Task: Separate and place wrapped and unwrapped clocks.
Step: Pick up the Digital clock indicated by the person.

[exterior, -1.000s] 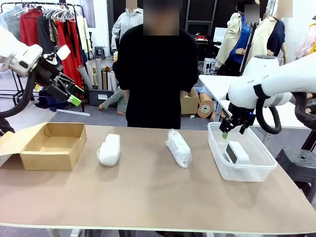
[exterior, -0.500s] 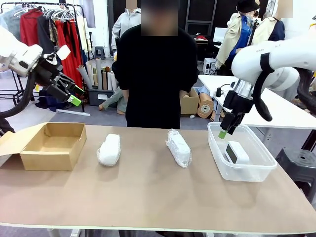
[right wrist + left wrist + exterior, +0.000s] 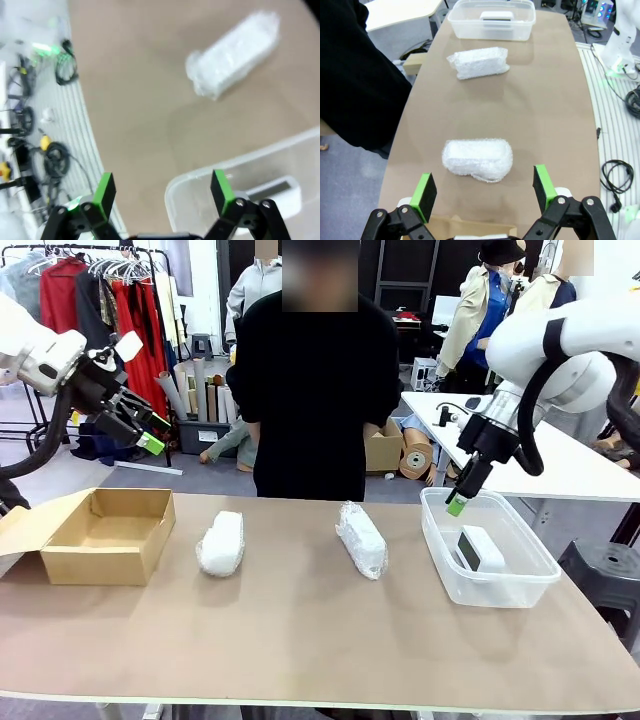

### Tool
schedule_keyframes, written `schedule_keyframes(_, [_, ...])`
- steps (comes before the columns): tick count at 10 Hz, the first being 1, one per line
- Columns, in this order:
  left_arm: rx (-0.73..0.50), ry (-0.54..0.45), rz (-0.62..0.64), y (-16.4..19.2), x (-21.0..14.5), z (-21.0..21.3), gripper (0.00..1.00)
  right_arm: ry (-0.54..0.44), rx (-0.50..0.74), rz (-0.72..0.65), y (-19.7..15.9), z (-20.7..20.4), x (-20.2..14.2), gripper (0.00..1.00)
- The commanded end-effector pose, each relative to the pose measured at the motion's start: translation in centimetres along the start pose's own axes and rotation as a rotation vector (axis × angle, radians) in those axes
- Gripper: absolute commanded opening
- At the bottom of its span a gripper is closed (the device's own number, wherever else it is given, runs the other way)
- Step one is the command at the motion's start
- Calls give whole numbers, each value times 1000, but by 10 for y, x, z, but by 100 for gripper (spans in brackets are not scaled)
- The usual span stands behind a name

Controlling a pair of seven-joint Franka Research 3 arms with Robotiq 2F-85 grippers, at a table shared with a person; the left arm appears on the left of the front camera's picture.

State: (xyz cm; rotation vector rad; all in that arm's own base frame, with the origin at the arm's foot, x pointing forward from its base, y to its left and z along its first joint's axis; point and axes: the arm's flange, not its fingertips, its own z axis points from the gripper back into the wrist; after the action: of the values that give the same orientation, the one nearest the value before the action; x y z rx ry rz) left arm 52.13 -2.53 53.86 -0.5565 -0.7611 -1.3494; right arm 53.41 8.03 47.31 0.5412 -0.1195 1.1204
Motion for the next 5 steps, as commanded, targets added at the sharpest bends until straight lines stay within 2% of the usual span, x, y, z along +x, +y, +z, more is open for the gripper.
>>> schedule_keyframes(1, [3, -5, 5, 0, 2, 1, 100, -114, 58, 99, -1, 7, -4, 100])
schedule_keyframes(2, [3, -5, 5, 0, 2, 1, 100, -125, 34, 148, 3, 9, -5, 100])
schedule_keyframes(3, [3, -5, 5, 0, 2, 1, 100, -165, -66, 126, 9, 11, -4, 100])
schedule_keyframes(4, [3, -5, 5, 0, 2, 1, 100, -91, 22, 87, 0, 5, 1, 100])
schedule_keyframes(5, [3, -5, 5, 0, 2, 1, 100, -91, 22, 87, 0, 5, 1, 100])
